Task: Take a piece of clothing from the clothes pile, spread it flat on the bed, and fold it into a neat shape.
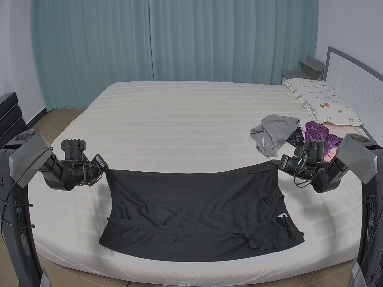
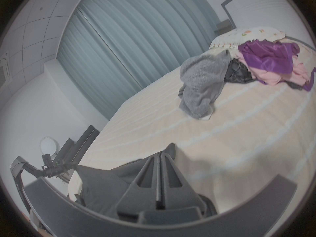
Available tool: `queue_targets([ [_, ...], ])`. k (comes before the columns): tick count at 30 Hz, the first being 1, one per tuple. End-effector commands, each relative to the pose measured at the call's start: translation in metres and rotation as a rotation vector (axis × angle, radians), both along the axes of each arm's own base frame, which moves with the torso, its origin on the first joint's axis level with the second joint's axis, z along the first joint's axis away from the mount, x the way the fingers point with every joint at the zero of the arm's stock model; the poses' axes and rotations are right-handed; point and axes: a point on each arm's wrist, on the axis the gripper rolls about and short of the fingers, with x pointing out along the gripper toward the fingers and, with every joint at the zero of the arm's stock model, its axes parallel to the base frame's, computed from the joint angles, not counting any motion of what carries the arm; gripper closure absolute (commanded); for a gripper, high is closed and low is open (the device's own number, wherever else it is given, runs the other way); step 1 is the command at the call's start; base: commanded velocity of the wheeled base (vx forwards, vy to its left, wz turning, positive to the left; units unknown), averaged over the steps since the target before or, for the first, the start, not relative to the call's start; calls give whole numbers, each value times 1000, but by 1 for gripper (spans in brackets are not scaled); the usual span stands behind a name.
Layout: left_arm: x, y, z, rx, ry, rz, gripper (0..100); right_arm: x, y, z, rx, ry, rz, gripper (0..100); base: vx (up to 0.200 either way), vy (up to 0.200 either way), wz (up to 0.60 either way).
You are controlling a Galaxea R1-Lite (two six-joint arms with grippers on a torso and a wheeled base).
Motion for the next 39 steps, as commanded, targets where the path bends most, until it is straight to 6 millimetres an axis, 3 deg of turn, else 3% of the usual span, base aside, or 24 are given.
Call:
queue_targets([
  [1, -8, -1, -6, 3, 25, -4, 100, -10, 0, -3, 10, 32, 33, 100, 0, 0, 0],
  [10, -38, -6, 6, -36, 46, -65, 100, -37, -7, 13, 31, 63, 64, 100, 0, 0, 0],
  [15, -58, -7, 2, -11, 46, -92, 100, -66, -16, 19, 42, 98, 104, 100, 0, 0, 0],
  [19, -67, -7, -4, 19, 56, -111, 100, -82, -22, 15, 29, 116, 125, 100, 0, 0, 0],
  [28, -87, -8, -12, 24, 76, -112, 100, -124, -25, -13, -6, 109, 136, 100, 0, 0, 0],
  [36, -87, -4, -11, 17, 47, -95, 100, -121, -26, -16, -13, 43, 119, 100, 0, 0, 0],
  [39, -68, -4, 2, -28, -16, -47, 100, -103, -27, -18, -34, 2, 86, 100, 0, 0, 0],
])
